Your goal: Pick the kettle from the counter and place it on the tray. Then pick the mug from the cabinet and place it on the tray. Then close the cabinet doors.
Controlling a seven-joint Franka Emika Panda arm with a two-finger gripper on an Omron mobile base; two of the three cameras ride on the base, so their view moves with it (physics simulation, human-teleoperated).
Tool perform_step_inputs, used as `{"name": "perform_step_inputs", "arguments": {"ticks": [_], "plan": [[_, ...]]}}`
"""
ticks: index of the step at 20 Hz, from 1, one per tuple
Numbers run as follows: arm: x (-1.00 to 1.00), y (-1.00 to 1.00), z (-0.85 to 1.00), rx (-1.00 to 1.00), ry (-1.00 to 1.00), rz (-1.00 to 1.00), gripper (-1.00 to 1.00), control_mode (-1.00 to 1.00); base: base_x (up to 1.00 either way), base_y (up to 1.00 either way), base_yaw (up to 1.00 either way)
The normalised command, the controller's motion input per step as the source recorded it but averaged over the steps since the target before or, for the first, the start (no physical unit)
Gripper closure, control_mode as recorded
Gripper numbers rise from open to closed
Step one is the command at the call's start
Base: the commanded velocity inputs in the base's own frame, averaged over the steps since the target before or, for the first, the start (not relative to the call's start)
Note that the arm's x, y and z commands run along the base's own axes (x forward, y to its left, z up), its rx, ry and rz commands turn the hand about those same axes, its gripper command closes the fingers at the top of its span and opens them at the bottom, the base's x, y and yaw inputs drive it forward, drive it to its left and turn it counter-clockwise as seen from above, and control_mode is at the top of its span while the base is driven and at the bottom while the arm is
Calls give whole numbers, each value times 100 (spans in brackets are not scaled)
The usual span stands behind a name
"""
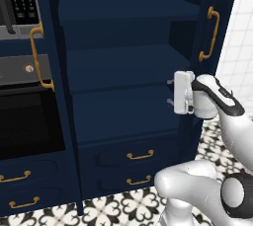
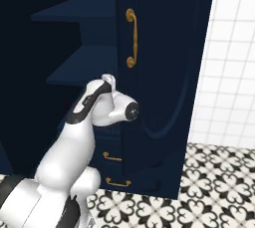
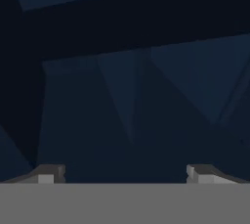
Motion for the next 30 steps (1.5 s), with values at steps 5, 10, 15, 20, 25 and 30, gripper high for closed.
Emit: {"name": "perform_step_inputs", "arguments": {"ticks": [5,10,15,20,25,30], "plan": [[9,-34,25,8,-12,0,-100,-100,0,0,0],[-100,-55,47,11,-30,-3,-100,-100,0,0,0],[5,-97,61,6,16,-6,-100,-100,0,0,0],[71,-84,28,2,33,-1,-100,-100,0,0,0],[100,-16,-27,10,30,5,-100,-100,0,0,0],[100,14,-48,12,17,1,-100,-100,0,0,0]]}}
